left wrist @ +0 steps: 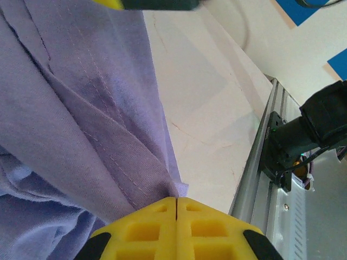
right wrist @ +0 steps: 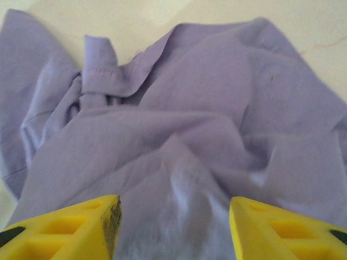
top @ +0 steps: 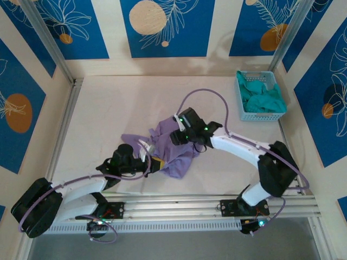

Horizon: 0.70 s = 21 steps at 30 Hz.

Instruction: Fold the inside-out t-shirt

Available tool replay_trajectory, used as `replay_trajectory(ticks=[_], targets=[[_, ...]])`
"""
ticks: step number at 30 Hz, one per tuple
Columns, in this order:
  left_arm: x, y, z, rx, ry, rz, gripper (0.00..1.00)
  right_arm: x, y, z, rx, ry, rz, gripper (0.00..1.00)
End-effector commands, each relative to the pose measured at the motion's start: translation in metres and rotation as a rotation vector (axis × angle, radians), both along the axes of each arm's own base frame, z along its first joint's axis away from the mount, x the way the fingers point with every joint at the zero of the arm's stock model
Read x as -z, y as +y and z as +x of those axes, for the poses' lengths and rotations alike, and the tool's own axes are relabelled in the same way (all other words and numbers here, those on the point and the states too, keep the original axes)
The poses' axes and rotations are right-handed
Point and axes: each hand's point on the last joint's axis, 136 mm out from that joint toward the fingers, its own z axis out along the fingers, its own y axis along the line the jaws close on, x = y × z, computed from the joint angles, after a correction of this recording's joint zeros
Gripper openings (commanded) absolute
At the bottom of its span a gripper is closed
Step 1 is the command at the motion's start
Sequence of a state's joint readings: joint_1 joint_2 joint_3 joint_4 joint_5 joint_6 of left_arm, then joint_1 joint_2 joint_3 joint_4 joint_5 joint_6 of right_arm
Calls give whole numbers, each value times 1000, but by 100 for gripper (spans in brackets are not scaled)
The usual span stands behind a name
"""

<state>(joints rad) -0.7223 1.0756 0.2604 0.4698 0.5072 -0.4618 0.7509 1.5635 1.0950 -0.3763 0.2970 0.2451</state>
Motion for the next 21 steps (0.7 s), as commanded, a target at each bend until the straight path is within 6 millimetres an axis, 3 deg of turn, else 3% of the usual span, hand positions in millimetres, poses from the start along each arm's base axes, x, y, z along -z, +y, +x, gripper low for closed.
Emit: replay_trajectory(ticks=[1,8,12,14,18,21], targets=[[0,0,-1,7,-38,5,0,10,-8,10,-19,-34,-166,56],[0,2,-2,2,-42,10,0,28,0,24,-68,-33,-287,56],[-1,3,-1,-4,-49,14,0,27,2,26,-75,-44,-300,41],[0,4,1,-17,-50,18,0,20,0,25,-73,-65,-295,29],[-5,10,11,-92,-66,23,0,-12,-4,22,-67,-131,-198,11],[-19,14,18,-136,-100,-5,0,-40,-6,9,-92,-157,-30,8]])
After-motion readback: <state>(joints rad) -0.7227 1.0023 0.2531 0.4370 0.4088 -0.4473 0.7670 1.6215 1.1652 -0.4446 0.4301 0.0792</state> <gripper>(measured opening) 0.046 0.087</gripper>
